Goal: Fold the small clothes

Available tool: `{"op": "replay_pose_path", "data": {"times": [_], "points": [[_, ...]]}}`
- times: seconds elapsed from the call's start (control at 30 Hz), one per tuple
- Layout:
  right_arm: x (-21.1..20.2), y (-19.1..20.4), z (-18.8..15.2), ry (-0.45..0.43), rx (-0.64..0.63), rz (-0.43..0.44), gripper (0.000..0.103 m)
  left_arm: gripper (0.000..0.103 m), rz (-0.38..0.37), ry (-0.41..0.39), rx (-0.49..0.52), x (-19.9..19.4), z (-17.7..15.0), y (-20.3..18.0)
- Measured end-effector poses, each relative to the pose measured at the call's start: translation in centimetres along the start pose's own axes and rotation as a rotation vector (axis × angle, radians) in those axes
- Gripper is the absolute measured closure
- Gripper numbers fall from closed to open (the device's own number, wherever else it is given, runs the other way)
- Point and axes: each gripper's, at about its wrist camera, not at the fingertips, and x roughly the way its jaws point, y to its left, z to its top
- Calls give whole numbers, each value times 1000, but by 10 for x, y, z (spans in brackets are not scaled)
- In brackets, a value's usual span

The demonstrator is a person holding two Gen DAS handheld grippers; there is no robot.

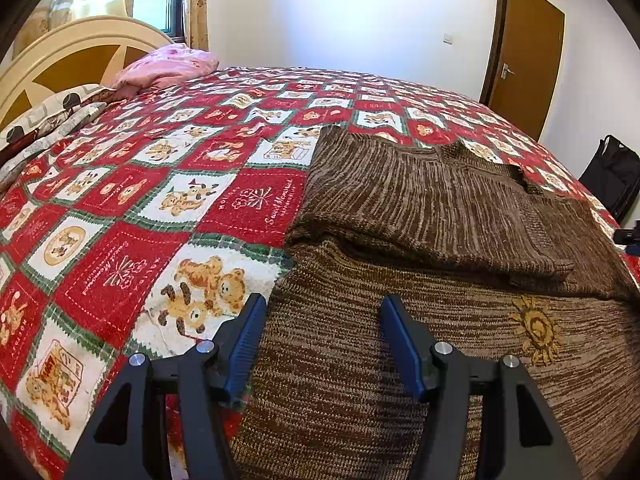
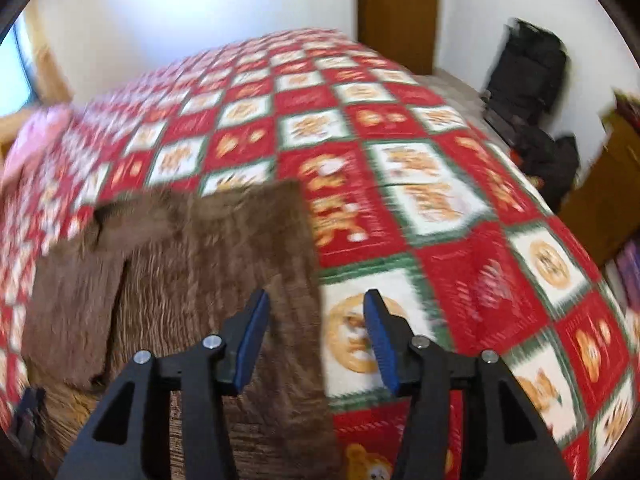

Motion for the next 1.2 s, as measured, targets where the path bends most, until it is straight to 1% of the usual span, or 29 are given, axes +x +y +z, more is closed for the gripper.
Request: {"op": "replay_pose_path", "data": {"times": [0.07,0.13,0.17,0.2,0.33,0.4,0.43,0.5,0.53,0.57,0.6,0.63,0.7,0.77,0.8,0.83,0.9,0.97,1.0,1.03,1.1,1.17,1.2], "points": [[11,16,2,-1,-65,-21,52,41,-3,2,1,0,0,0],[25,20,5,24,-79,-12,54,40,-6,2,2,0,0,0],[35,20,7,52,-93,-9,60,40,-8,1,3,0,0,0],[41,18,7,67,-107,-2,70,39,-10,1,3,0,0,0],[37,11,7,65,-135,53,87,36,-8,-1,16,1,0,-3],[31,2,8,49,-93,58,94,35,-6,0,22,2,0,-4],[29,-4,9,37,-62,40,98,35,-9,0,20,2,0,-4],[30,-19,12,14,-27,-43,99,35,-11,0,19,2,0,-3],[31,-26,12,12,-17,-82,99,35,-10,0,19,2,0,-3],[35,-38,12,26,7,-84,99,35,-9,0,21,2,0,-3],[34,-46,11,30,28,-67,99,34,-9,0,21,2,0,-3],[30,-53,9,23,53,-37,93,34,-10,0,21,2,0,-3],[11,-59,7,-10,79,57,91,34,-10,0,21,2,0,-3],[-6,-53,5,-31,42,119,62,34,-9,0,23,2,0,-3],[-13,-46,6,-26,8,127,28,33,-9,0,23,3,0,-4],[-20,-37,6,-40,-28,127,16,33,-9,0,23,2,0,-4],[-27,-20,9,-67,-72,148,17,33,-10,0,22,2,0,-4],[-18,-6,14,-39,-96,186,18,33,-13,1,21,3,0,-3],[-10,3,15,-14,-129,185,27,33,-14,1,21,3,0,-4],[-2,10,15,1,-158,176,45,33,-15,1,22,3,0,-4],[21,25,11,64,-236,110,61,33,-16,1,20,3,0,-4],[43,24,8,119,-233,59,62,33,-14,1,22,3,0,-4],[46,20,5,98,-220,59,62,33,-13,-1,22,3,0,-4]]}}
